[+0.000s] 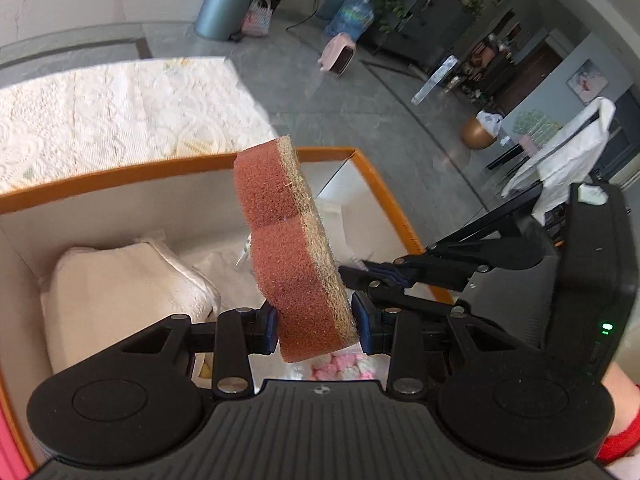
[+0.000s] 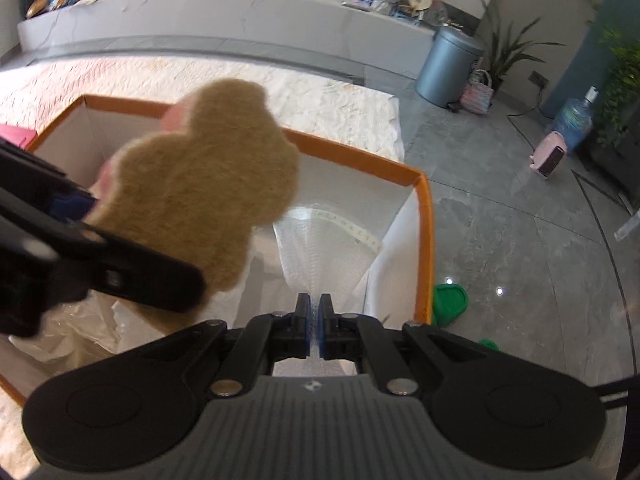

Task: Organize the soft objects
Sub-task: 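Carry the tan pad and clear bag into the orange shoebox and release both, then move both tools back toward the yellow snack packet on the bed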

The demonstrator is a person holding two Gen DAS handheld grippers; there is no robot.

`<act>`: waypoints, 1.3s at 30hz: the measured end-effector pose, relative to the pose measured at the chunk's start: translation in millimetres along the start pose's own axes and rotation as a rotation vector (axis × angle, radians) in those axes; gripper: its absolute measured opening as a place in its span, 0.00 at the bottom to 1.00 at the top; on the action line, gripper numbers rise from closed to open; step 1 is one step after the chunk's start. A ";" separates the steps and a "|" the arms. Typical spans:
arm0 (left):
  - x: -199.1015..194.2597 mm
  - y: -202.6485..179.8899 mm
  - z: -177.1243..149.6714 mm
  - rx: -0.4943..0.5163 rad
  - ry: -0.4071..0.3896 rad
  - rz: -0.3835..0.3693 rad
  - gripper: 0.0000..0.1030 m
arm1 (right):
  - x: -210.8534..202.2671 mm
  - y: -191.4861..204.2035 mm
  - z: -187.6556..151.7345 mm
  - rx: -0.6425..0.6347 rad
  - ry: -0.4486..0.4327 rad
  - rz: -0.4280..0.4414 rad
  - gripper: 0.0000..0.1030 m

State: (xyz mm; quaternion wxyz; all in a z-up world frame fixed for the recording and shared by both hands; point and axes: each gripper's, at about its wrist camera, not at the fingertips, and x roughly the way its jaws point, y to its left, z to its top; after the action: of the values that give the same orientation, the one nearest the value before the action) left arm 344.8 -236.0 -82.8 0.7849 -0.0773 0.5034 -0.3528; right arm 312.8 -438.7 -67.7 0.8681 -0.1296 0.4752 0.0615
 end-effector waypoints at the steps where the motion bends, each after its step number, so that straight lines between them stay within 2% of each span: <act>1: 4.3 1.6 0.7 -0.013 0.011 0.004 0.40 | 2.4 0.3 0.9 -0.006 0.004 0.000 0.01; 4: 10.5 7.8 -0.2 -0.051 0.039 -0.001 0.41 | 10.7 -0.1 4.5 -0.032 0.023 0.007 0.01; 7: 13.9 9.0 -0.1 -0.045 0.045 0.021 0.42 | 14.0 1.0 6.0 -0.058 0.035 0.018 0.04; 10: 11.6 7.5 -3.6 -0.047 0.044 0.037 0.53 | 13.1 5.6 5.3 -0.089 0.043 0.007 0.08; 12: 6.0 7.1 -6.5 -0.038 0.036 0.047 0.56 | 13.8 4.9 5.9 -0.100 0.049 -0.004 0.11; 14: 1.1 4.4 -4.5 -0.035 0.022 0.058 0.62 | 12.5 3.6 6.2 -0.097 0.049 -0.012 0.18; 16: -6.8 4.5 -5.5 -0.042 0.006 0.038 0.71 | 9.1 2.4 5.6 -0.087 0.044 -0.016 0.31; 17: -11.4 3.7 -5.9 -0.047 -0.002 0.029 0.72 | 7.4 0.9 7.0 -0.083 0.039 -0.014 0.35; 21: -31.7 -8.2 -8.9 -0.016 -0.053 0.024 0.72 | -5.6 4.8 7.5 -0.071 0.015 -0.016 0.42; 23: -43.3 -16.0 -10.0 0.007 -0.085 0.023 0.72 | -15.0 8.5 6.4 -0.065 -0.005 -0.026 0.49; 25: -56.9 -22.1 -16.2 0.031 -0.120 0.032 0.72 | -24.2 13.8 4.2 -0.055 -0.025 -0.050 0.61; 31: -100.6 -30.9 -46.7 0.100 -0.231 0.078 0.72 | -58.2 35.6 -12.5 0.001 -0.089 -0.042 0.61; 39: -164.4 -39.6 -98.4 0.166 -0.394 0.160 0.72 | -110.1 80.0 -39.1 0.171 -0.239 0.006 0.62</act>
State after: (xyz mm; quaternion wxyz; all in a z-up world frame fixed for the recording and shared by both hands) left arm 202.7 -138.4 9.7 0.8973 -0.0395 0.3142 -0.3076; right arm 203.2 -371.3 -8.6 0.9261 -0.0453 0.3725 0.0385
